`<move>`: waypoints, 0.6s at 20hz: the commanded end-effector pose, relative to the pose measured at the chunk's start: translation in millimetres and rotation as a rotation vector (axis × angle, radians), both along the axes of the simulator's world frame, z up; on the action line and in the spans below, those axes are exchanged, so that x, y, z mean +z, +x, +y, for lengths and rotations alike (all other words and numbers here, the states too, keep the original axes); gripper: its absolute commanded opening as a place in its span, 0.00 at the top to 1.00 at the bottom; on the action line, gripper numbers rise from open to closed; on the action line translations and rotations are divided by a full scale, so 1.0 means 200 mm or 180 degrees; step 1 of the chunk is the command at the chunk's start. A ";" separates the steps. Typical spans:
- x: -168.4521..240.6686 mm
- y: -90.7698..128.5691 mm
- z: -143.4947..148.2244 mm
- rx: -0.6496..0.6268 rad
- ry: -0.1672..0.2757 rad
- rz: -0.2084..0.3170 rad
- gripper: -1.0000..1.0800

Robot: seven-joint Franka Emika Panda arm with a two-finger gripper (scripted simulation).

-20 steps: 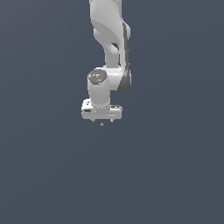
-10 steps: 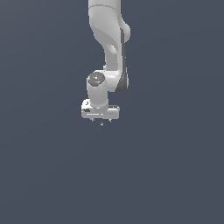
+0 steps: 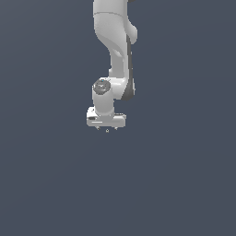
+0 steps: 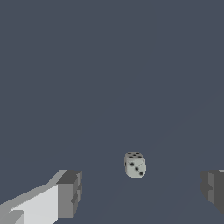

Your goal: Pick up the object and move it to a goal position.

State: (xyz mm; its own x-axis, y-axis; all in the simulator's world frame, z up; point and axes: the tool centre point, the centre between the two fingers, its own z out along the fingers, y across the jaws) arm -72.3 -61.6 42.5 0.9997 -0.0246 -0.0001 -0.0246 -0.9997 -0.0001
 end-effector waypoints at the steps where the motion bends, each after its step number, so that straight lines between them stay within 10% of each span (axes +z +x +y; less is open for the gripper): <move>1: -0.06 0.00 0.00 -0.0001 0.0000 0.0001 0.04; 10: -0.17 0.00 0.00 -0.0001 0.0000 0.0001 0.04; 11: -0.17 0.00 0.00 -0.0001 0.0000 0.0001 1.00; 12: -0.17 0.00 0.00 -0.0001 0.0000 0.0001 1.00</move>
State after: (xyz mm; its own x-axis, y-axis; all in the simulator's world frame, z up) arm -73.7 -62.2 9.5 0.9997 -0.0256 -0.0014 -0.0256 -0.9997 0.0000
